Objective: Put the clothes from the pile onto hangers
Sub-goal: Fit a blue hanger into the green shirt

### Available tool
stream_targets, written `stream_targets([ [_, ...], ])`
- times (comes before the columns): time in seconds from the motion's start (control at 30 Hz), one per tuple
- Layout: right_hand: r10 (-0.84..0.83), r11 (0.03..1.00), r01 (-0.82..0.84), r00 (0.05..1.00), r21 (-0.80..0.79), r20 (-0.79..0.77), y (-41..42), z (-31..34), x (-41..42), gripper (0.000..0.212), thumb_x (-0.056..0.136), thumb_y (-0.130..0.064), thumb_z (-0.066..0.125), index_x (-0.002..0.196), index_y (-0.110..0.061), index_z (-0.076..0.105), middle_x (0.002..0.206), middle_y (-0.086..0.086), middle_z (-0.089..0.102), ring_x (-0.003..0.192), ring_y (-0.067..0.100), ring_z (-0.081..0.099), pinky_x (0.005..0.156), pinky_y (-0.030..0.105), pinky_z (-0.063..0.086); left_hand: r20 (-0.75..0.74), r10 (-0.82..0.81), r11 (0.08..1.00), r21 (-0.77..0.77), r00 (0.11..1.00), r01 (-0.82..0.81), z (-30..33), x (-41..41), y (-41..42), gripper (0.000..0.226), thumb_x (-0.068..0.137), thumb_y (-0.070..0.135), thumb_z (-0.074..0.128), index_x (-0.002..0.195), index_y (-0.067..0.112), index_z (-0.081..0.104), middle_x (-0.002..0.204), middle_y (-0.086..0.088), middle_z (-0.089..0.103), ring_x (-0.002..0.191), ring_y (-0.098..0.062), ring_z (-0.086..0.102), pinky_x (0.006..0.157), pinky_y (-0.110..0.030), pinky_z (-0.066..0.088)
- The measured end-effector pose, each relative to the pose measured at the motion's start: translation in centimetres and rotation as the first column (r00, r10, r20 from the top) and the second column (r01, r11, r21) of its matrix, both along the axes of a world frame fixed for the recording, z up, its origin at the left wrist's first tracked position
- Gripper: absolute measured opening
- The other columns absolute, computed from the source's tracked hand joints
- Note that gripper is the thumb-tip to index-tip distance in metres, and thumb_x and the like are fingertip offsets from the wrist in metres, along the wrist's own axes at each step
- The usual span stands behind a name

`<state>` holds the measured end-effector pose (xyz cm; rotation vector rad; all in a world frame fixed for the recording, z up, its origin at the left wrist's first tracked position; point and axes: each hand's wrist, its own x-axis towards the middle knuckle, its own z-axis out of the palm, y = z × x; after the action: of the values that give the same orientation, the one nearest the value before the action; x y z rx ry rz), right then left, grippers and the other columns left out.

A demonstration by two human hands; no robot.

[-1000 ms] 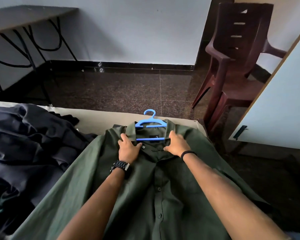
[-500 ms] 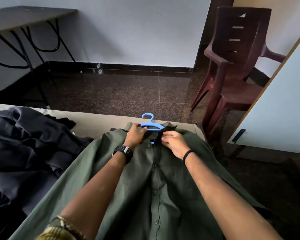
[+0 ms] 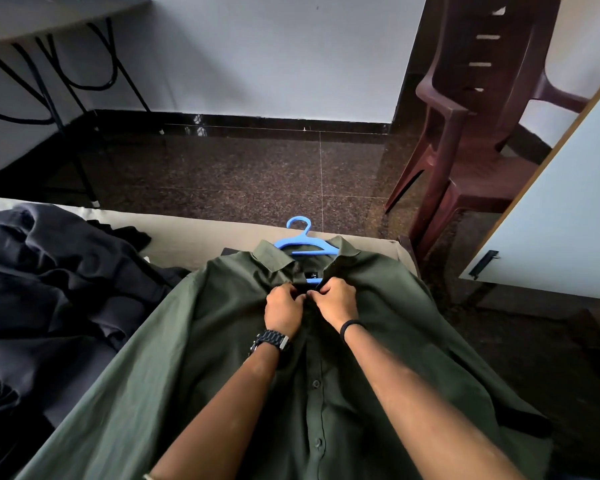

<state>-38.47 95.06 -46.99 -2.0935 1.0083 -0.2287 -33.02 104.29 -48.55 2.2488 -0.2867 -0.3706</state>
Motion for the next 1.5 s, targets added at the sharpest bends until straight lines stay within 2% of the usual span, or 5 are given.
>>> stream_targets([
  [0.4, 0.073, 0.982, -0.105, 0.977, -0.154, -0.2, 0.8, 0.6, 0.0, 0.031, 0.083, -0.024, 0.067, 0.108, -0.007, 0.061, 0.114, 0.016, 0.063, 0.108, 0.034, 0.06, 0.083, 0.035, 0.049, -0.105, 0.129, 0.99, -0.051, 0.986, -0.134, -1.2, 0.1, -1.0, 0.021, 0.086, 0.015, 0.062, 0.103, 0.002, 0.066, 0.109, -0.016, 0.066, 0.106, -0.031, 0.059, 0.085, -0.032, 0.045],
  [0.87, 0.092, 0.947, -0.124, 0.988, 0.297, 0.121, -1.4, -0.5, -2.3, 0.024, 0.093, -0.012, 0.043, 0.095, -0.013, 0.067, 0.067, -0.005, 0.053, 0.06, 0.012, 0.049, 0.051, 0.026, 0.04, -0.534, 0.04, 0.689, -0.598, 0.845, -0.41, -2.0, -1.9, -0.4, 0.01, 0.086, -0.002, 0.064, 0.08, 0.005, 0.067, 0.073, -0.012, 0.069, 0.067, -0.019, 0.064, 0.079, -0.038, 0.056],
  [1.07, 0.198, 0.98, -0.198, 0.977, 0.013, -0.072, -0.4, -1.4, -1.1, 0.045, 0.078, -0.048, 0.071, 0.096, -0.009, 0.061, 0.094, 0.003, 0.061, 0.09, 0.014, 0.052, 0.073, 0.02, 0.037, -0.554, 0.033, 0.629, -0.635, 0.832, -0.448, -2.7, -1.8, 0.4, 0.013, 0.089, -0.007, 0.055, 0.085, 0.003, 0.063, 0.074, -0.012, 0.064, 0.06, -0.015, 0.061, 0.06, -0.023, 0.054],
  [1.2, 0.203, 0.975, -0.192, 0.974, 0.11, -0.098, -1.0, -1.2, -0.7, 0.052, 0.071, -0.042, 0.08, 0.105, -0.007, 0.06, 0.099, 0.011, 0.064, 0.068, 0.014, 0.063, 0.05, 0.02, 0.049, -0.52, 0.081, 0.655, -0.616, 0.851, -0.438, -2.8, -2.0, 0.3, 0.011, 0.089, -0.005, 0.057, 0.086, 0.003, 0.064, 0.071, -0.007, 0.063, 0.049, -0.002, 0.058, 0.049, -0.015, 0.047],
  [1.5, 0.094, 0.993, -0.09, 0.995, 0.075, -0.044, -0.8, -0.3, -1.2, 0.01, 0.078, -0.013, 0.065, 0.087, -0.012, 0.068, 0.086, 0.011, 0.067, 0.064, 0.025, 0.066, 0.058, 0.036, 0.059, -0.503, 0.061, 0.668, -0.622, 0.862, -0.409, -3.3, -1.8, 0.4, 0.014, 0.087, -0.003, 0.062, 0.081, 0.008, 0.066, 0.063, 0.0, 0.062, 0.043, 0.001, 0.047, 0.042, -0.012, 0.036],
])
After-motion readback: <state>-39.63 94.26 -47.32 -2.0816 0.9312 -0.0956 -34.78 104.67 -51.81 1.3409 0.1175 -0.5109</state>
